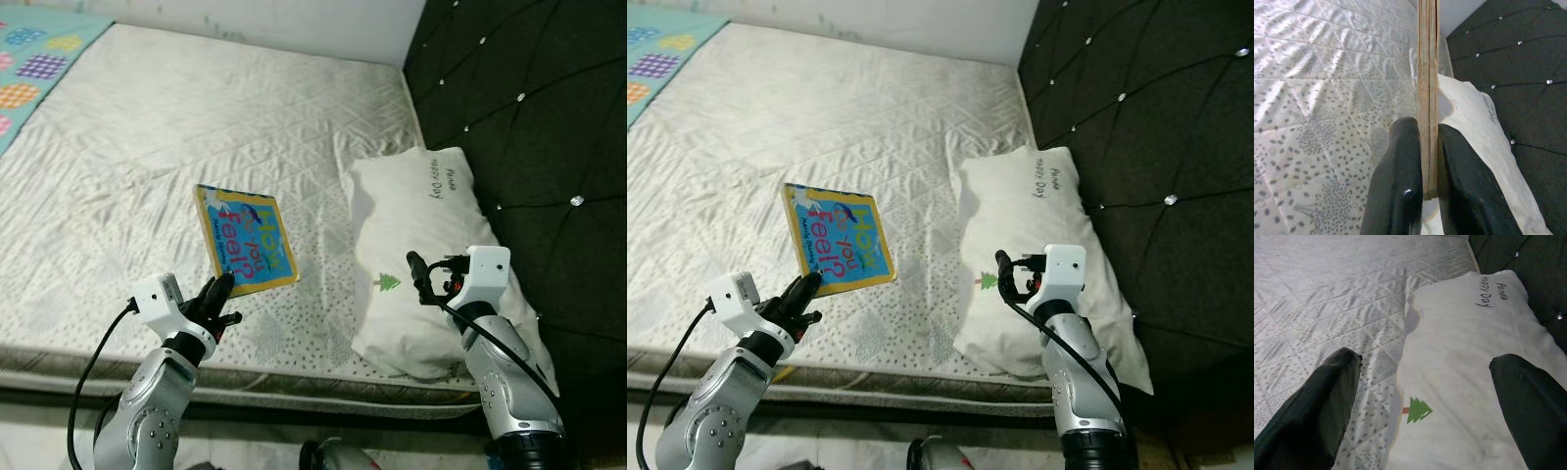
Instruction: Clean up the room
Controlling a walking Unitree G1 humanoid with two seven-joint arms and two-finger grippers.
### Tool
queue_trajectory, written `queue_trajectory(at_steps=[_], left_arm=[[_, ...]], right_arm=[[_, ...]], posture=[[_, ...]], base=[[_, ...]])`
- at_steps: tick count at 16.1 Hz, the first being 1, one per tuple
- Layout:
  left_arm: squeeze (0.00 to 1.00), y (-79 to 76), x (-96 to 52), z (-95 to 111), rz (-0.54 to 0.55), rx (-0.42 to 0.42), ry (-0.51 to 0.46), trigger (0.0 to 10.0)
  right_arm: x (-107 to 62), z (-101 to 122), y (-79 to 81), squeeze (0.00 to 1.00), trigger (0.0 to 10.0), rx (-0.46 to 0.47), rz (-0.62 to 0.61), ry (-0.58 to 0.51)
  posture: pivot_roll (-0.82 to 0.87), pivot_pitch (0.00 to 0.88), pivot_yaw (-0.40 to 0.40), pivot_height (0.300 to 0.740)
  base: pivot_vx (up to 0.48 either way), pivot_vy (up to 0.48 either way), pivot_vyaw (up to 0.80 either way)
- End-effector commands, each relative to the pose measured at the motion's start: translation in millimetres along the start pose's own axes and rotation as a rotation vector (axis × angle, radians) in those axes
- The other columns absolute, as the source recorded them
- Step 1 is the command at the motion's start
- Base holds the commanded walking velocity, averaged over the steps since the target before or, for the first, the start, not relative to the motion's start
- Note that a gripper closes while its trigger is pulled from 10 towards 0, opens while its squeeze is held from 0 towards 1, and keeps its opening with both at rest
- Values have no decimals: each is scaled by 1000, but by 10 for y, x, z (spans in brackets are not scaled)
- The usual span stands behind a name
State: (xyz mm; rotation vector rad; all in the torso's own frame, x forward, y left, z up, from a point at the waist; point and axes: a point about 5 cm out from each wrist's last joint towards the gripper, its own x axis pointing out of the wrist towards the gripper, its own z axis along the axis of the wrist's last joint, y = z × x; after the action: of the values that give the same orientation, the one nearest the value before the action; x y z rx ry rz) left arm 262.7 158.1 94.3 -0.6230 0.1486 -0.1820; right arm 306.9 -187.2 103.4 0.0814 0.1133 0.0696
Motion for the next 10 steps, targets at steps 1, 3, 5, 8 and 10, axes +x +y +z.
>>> queue_trajectory(at_steps=[1,3,5,8,10], left_arm=[[0,-74,3,57,-28,10,-29,10000],[0,-76,-3,67,-31,12,-43,10000],[0,-69,-7,79,-32,10,-56,10000],[0,-83,-8,92,-42,11,-66,10000],[0,-92,-3,106,-50,13,-79,10000]], right_arm=[[-29,-1,-33,0,10000,-4,-2,4],[-29,-6,-31,0,10000,-2,1,5],[-25,-4,-28,0,10000,-2,3,5],[-16,0,-23,0,10000,-4,5,5],[-9,3,-21,0,10000,-6,7,4]], posture=[[-49,176,-121,670],[-50,179,-124,670],[-51,180,-125,670],[-51,179,-124,670],[-52,177,-125,670]], base=[[0,0,0],[0,0,0],[0,0,0],[0,0,0],[0,0,0]])
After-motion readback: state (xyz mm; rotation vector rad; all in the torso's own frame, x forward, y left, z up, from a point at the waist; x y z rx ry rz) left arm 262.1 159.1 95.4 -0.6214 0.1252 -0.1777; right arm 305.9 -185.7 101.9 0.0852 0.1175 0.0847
